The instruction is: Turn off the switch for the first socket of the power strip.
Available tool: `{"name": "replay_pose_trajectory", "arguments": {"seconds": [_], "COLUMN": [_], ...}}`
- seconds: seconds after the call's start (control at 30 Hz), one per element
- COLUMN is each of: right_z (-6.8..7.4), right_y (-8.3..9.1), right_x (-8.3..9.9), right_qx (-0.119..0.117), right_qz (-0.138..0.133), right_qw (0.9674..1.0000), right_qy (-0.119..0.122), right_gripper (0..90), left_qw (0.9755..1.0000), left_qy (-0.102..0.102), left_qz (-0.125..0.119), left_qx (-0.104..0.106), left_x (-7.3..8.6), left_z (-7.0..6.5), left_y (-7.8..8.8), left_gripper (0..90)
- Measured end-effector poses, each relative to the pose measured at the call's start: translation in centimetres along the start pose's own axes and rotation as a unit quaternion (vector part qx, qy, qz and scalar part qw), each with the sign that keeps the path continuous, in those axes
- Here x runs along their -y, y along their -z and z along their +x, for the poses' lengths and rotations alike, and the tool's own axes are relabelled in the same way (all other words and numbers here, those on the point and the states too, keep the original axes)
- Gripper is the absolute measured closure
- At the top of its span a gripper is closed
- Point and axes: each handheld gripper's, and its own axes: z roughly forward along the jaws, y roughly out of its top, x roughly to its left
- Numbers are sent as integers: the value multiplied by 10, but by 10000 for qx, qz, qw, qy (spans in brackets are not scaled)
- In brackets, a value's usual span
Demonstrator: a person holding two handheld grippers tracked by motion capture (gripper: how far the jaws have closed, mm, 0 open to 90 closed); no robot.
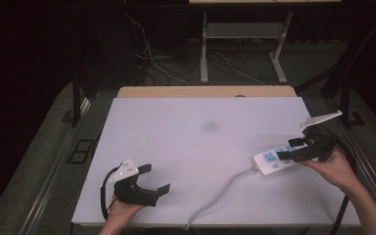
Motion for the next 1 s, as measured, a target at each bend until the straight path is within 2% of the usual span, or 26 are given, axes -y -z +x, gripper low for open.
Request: {"name": "replay_pose_trajectory", "arguments": {"seconds": [0.07, 0.17, 0.2, 0.27, 0.4, 0.43, 0.47, 0.57, 0.6, 0.63, 0.77, 1.0], "right_z": [-1, -1, -2, -2, -4, -4, -4, -5, -5, -5, -6, -5], "right_y": [-2, -4, -5, -6, -10, -10, -12, -15, -15, -17, -22, -29], "right_x": [0, 0, -1, -1, -3, -3, -3, -4, -4, -5, -6, -6], "right_qx": [-35, -72, -88, -105, -138, -138, -167, -270, -270, -311, -433, -546], "right_qz": [83, 135, 167, 184, 252, 252, 308, 435, 435, 503, 650, 909], "right_qw": [10000, 9999, 9998, 9998, 9996, 9996, 9993, 9986, 9986, 9981, 9968, 9939], "right_qy": [16, 33, 34, 48, 69, 69, 86, 126, 126, 159, 192, 296], "right_gripper": [231, 266, 322, 344, 466, 466, 521, 618, 618, 683, 797, 897], "left_qw": [10000, 10000, 10000, 10000, 10000, 10000, 10000, 10000, 10000, 10000, 10000, 10000], "left_qy": [-4, -1, 1, -2, -1, -1, -4, -9, -8, -10, -27, -30], "left_qz": [6, 8, 6, 7, 14, 13, 15, 18, 20, 21, 37, 48], "left_qx": [2, 0, 0, 1, -3, -2, -3, -4, -5, -4, -2, 1], "left_x": [0, 0, 0, 0, 0, 0, 0, 0, 0, 0, 0, 0], "left_z": [0, 0, 0, 0, 0, 0, 0, 0, 0, 0, 0, 0], "left_y": [0, 0, 0, 0, -1, -1, -1, -1, -1, -1, -1, -2], "left_gripper": [0, 0, 0, 0, 0, 0, 0, 0, 0, 0, 0, 0]}}
